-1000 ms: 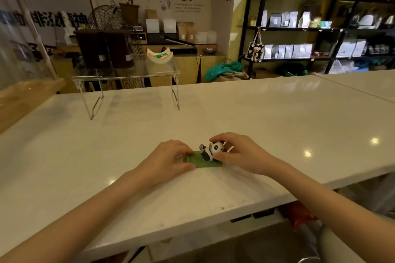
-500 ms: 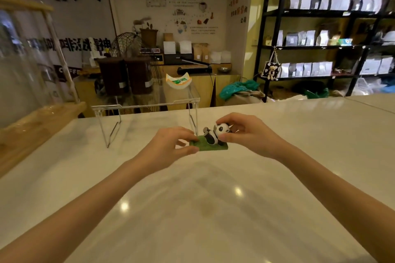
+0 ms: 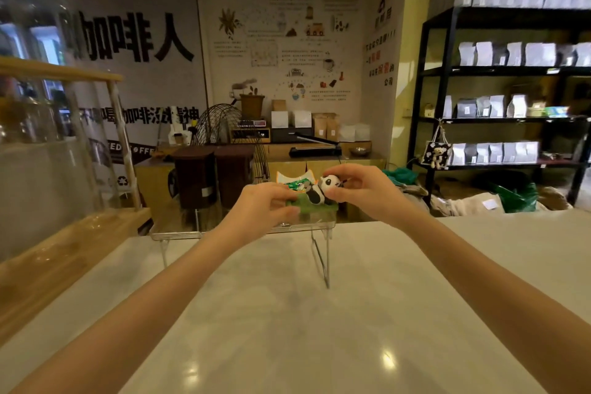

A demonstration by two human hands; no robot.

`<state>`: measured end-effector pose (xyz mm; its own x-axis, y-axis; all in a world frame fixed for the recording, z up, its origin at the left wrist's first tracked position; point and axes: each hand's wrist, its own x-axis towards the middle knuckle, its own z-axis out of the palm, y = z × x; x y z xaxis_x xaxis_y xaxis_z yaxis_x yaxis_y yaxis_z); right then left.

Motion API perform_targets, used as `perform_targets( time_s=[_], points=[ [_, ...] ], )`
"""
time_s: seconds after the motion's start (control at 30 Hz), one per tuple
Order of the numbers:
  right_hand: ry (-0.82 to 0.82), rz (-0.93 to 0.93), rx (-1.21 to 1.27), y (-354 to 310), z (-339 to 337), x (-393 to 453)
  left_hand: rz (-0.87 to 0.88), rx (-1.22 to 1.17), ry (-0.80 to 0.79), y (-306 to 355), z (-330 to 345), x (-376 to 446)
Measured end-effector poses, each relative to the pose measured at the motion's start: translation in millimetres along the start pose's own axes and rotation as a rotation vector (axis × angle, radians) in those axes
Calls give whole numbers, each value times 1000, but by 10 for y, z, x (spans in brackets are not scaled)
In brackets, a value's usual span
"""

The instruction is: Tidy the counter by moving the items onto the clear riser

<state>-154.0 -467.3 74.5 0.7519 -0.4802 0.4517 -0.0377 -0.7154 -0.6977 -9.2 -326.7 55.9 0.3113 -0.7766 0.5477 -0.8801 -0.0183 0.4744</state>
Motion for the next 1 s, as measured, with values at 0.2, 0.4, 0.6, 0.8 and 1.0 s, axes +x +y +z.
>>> perform_targets(
  time_s=[0.2, 0.4, 0.6, 0.8, 1.0],
  points=[
    [16, 63, -33, 273, 108, 406, -96, 40, -76, -213, 123, 321],
    [32, 114, -45, 453, 216, 556, -137, 47, -142, -422, 233, 478],
    [24, 111, -86, 520, 306, 586, -131, 97, -164, -535, 259, 532],
    [41, 97, -129, 565, 368, 597, -141, 124, -187, -619, 317, 574],
    [81, 78, -156, 588, 399, 591, -134, 152, -170, -635, 332, 588]
  ],
)
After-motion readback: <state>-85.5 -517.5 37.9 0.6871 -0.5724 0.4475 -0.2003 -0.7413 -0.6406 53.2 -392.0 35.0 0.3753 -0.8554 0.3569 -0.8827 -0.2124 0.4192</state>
